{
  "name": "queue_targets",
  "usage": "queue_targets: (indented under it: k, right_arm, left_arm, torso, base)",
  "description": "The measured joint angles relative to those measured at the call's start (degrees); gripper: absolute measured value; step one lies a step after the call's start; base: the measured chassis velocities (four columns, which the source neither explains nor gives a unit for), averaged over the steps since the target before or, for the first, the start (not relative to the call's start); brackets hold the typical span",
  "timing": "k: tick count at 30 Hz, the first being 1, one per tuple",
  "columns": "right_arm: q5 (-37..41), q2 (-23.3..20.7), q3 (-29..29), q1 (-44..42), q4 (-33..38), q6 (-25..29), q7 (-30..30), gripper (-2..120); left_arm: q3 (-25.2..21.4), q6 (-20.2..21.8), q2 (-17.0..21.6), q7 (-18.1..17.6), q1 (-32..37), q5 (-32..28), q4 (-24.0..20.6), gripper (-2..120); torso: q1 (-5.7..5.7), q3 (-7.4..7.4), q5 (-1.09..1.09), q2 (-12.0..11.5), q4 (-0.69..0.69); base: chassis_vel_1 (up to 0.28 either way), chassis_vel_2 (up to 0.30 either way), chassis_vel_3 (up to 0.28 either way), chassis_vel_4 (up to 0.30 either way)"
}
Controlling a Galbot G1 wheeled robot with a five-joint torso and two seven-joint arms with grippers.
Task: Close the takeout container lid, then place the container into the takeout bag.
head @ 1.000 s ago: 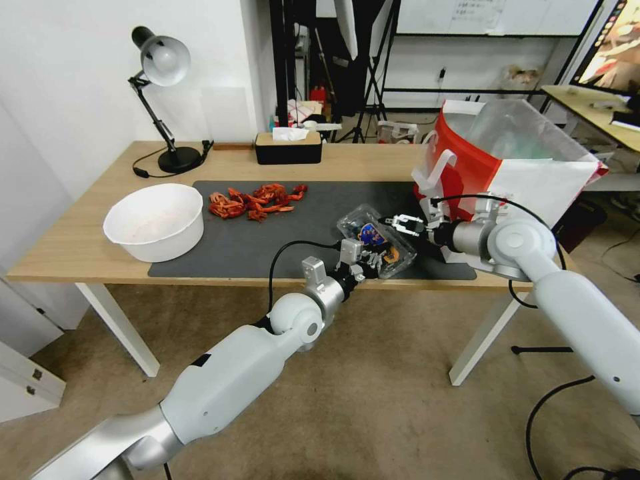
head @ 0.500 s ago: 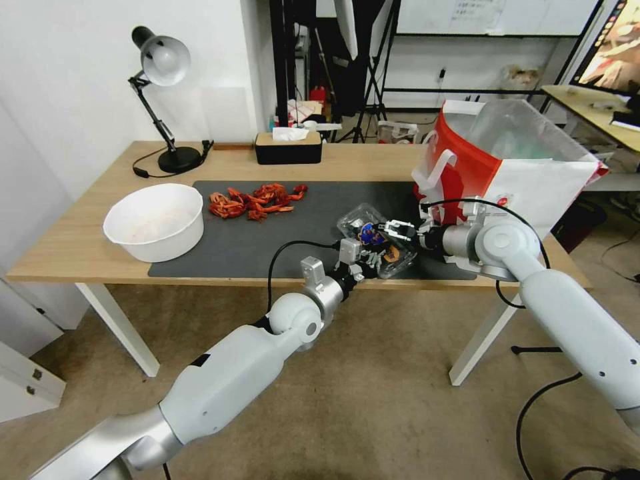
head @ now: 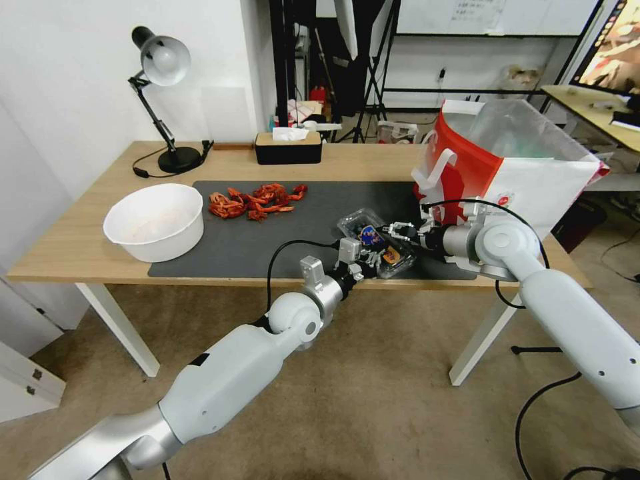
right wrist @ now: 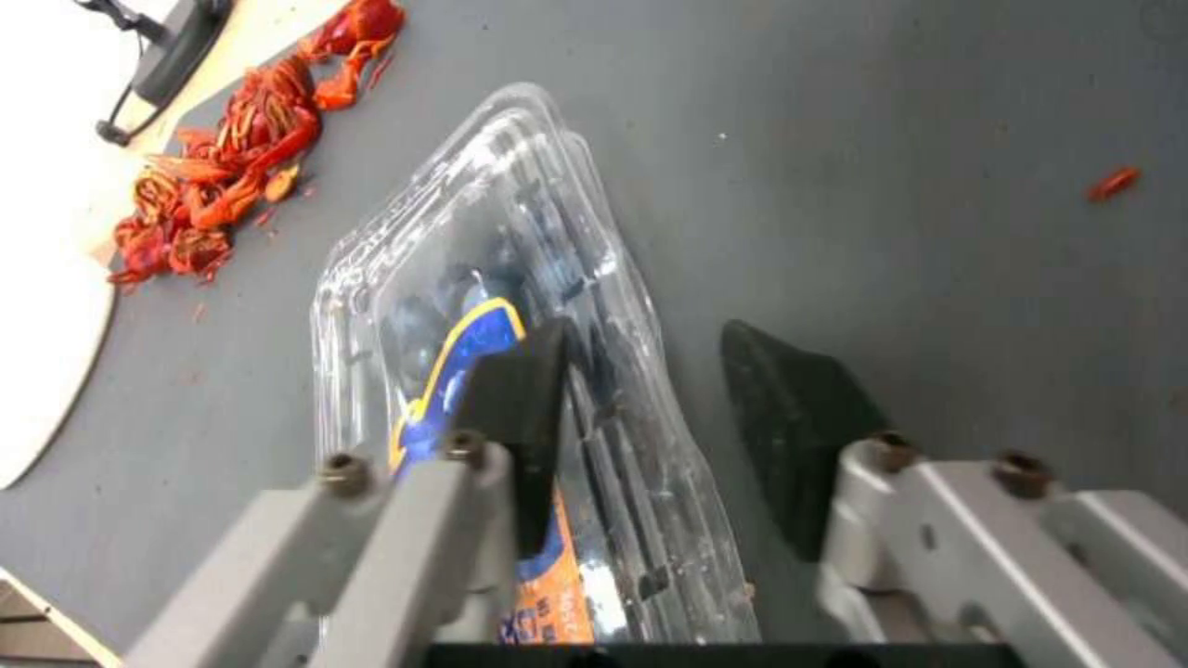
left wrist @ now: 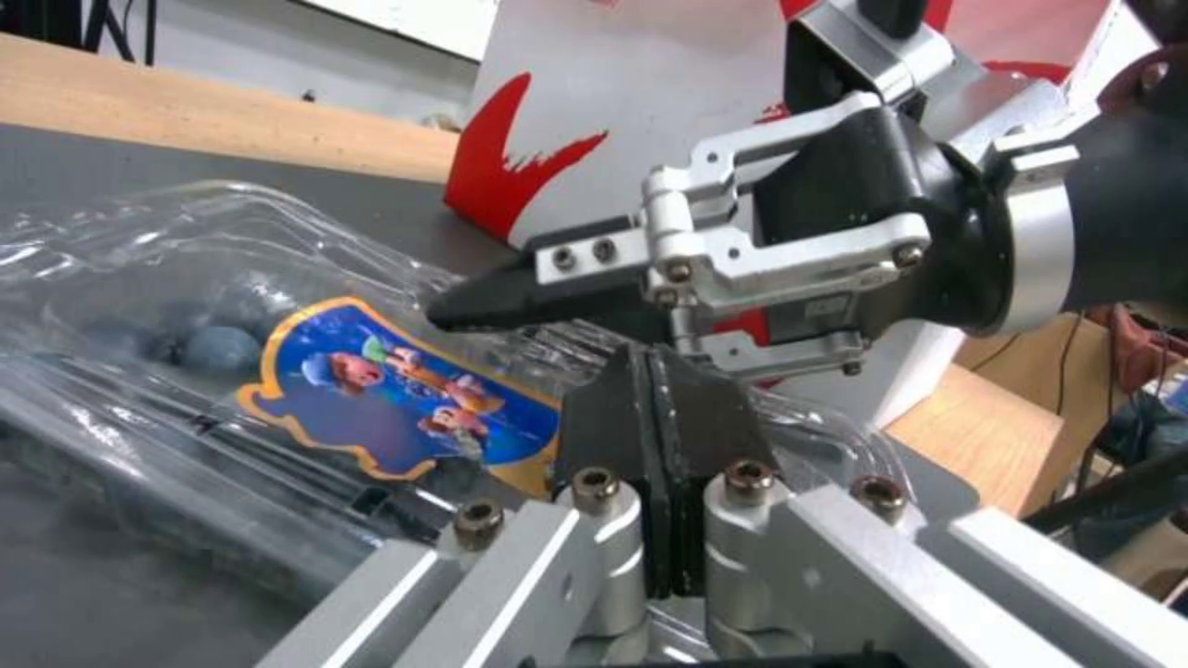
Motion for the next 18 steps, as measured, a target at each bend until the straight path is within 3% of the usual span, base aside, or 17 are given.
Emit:
queue_targets:
  k: [3, 9, 18]
  right_arm:
    - [0.0, 0.3, 0.0, 0.1, -0.2, 0.0, 0.2, 17]
    - [0.0, 1.0, -0.1, 0.3, -0.4, 0.1, 0.5, 0]
    - [-0.2, 2.0, -0.1, 0.4, -0.8, 0.1, 0.6, 0]
  left_arm:
    - [-0.2, -0.2, 0.1, 0.1, 0.0, 0.0, 0.0, 0]
    - [-0.9, -0.4, 0.6, 0.4, 0.0, -0.1, -0.2, 0]
    - [-4.0, -0.9, 3.7, 1.1, 1.9, -0.3, -2.8, 0]
  torso:
    - [0.00, 0.00, 0.00, 0.0, 0.00]
    - [0.00, 0.00, 0.00, 0.0, 0.00]
    - [0.00, 0.00, 0.00, 0.0, 0.00]
  base:
    - [0.000, 0.000, 0.000, 0.000]
    - [0.000, 0.000, 0.000, 0.000]
    - [0.000, 0.000, 0.000, 0.000]
